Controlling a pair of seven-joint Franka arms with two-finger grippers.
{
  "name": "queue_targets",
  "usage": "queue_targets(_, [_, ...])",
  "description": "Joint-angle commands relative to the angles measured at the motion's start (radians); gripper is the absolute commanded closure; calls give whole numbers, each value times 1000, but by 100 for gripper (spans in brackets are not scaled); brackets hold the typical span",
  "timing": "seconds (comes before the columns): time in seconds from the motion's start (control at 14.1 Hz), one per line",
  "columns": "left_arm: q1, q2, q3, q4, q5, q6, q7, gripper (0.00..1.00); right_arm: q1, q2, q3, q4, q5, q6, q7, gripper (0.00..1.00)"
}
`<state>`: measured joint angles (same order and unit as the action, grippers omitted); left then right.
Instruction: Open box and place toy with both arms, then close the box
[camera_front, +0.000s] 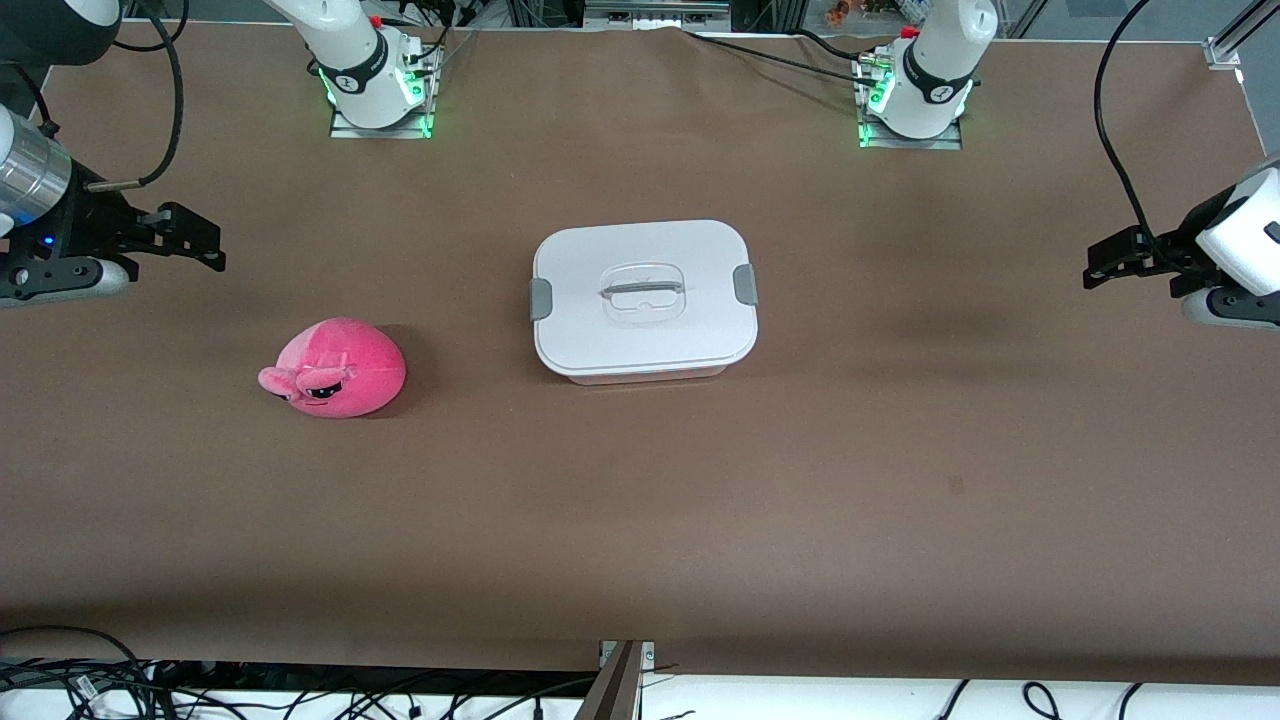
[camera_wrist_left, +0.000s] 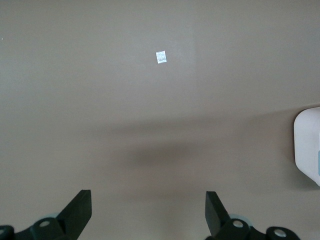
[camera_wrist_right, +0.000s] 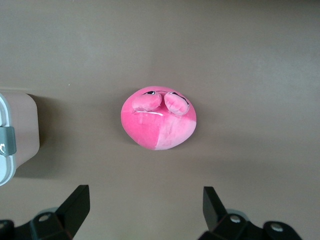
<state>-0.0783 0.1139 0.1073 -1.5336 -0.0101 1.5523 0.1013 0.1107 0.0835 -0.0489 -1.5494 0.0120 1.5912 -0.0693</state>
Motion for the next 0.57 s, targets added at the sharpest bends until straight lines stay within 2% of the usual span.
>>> queue_targets(0.0, [3, 13, -6, 30, 24, -20, -8, 0, 4, -1, 1, 12, -14, -5, -1, 0])
queue_targets(0.28, [-8, 13, -11, 32, 12, -21, -14, 0, 4, -1, 0, 12, -14, -5, -1, 0])
queue_targets(0.5, [-82, 42, -52, 32, 12, -23, -14, 0, 3, 1, -2, 14, -13, -2, -1, 0])
